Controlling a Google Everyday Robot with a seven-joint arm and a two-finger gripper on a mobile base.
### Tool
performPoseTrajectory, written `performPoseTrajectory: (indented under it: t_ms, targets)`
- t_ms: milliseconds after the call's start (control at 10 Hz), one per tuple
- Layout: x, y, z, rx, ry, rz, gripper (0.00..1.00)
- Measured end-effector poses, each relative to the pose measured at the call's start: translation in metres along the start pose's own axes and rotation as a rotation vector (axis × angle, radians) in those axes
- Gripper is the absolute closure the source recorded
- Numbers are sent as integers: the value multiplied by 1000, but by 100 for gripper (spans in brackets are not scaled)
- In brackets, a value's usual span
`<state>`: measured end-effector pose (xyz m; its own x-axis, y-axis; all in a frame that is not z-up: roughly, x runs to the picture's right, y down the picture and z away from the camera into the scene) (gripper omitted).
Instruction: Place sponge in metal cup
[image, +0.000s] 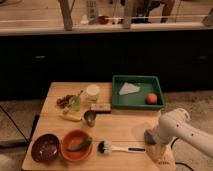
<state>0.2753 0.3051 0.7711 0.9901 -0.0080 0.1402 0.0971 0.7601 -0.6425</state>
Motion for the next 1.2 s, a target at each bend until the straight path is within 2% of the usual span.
performPoseTrajectory:
  t_ms: [500,1000,1100,1200]
  targets:
    - [18,-9,-10,25,-1,55,20]
    - [48,-12,-13,80,-5,195,21]
    - [51,-11,-12,82,-4,206,25]
    - [50,-9,-11,83,-3,204,36]
